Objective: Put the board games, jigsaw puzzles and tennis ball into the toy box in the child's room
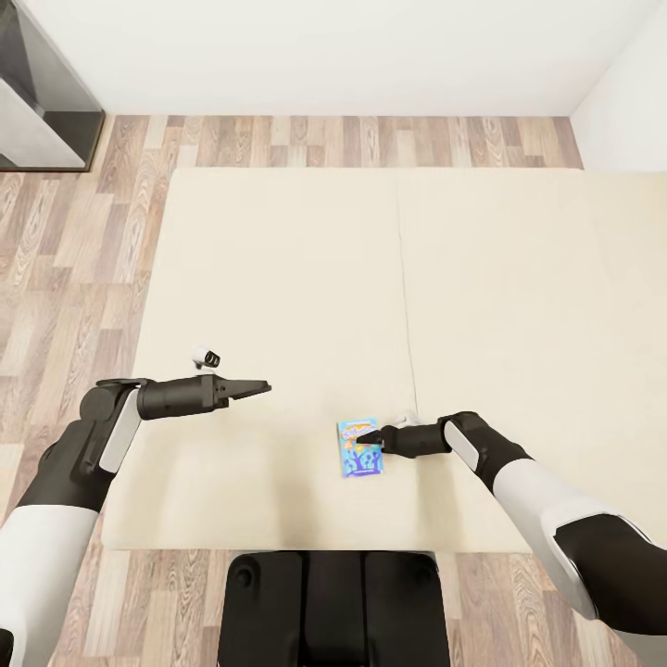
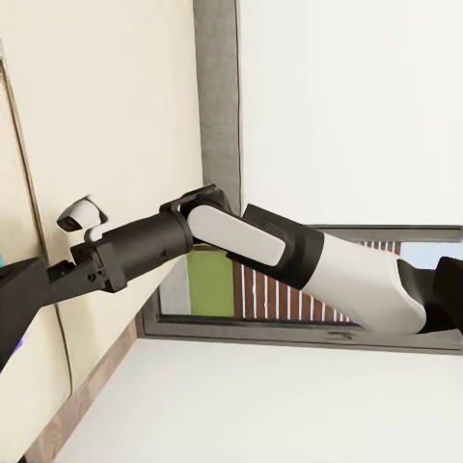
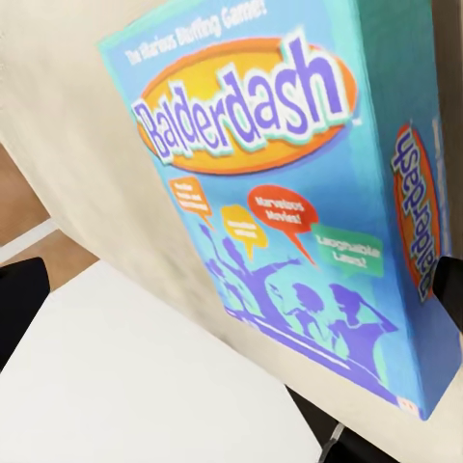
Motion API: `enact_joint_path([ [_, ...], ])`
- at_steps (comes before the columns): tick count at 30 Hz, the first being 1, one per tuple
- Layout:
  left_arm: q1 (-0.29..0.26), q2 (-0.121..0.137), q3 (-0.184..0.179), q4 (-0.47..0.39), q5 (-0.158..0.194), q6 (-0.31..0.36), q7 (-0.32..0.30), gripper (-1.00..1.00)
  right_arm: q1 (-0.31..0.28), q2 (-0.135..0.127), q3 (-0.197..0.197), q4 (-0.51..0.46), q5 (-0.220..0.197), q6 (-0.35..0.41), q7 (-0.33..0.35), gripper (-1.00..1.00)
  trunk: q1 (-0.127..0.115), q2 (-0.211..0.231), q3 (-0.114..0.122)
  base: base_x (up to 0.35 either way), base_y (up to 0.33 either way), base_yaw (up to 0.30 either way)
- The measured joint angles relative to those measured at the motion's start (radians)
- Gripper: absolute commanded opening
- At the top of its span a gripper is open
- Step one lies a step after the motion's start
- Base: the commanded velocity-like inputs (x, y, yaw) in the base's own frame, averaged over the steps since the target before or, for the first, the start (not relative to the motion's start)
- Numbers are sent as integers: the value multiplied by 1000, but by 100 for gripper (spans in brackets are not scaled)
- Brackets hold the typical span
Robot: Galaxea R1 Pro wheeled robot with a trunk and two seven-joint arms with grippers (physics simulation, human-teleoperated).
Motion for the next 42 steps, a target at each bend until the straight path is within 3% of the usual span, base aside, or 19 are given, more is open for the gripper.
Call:
enact_joint_path([
  [42,0,0,0,0,0,0,-1,100,0,2,2,0,0,0,-1,100,0,0,0,0,91,0],
])
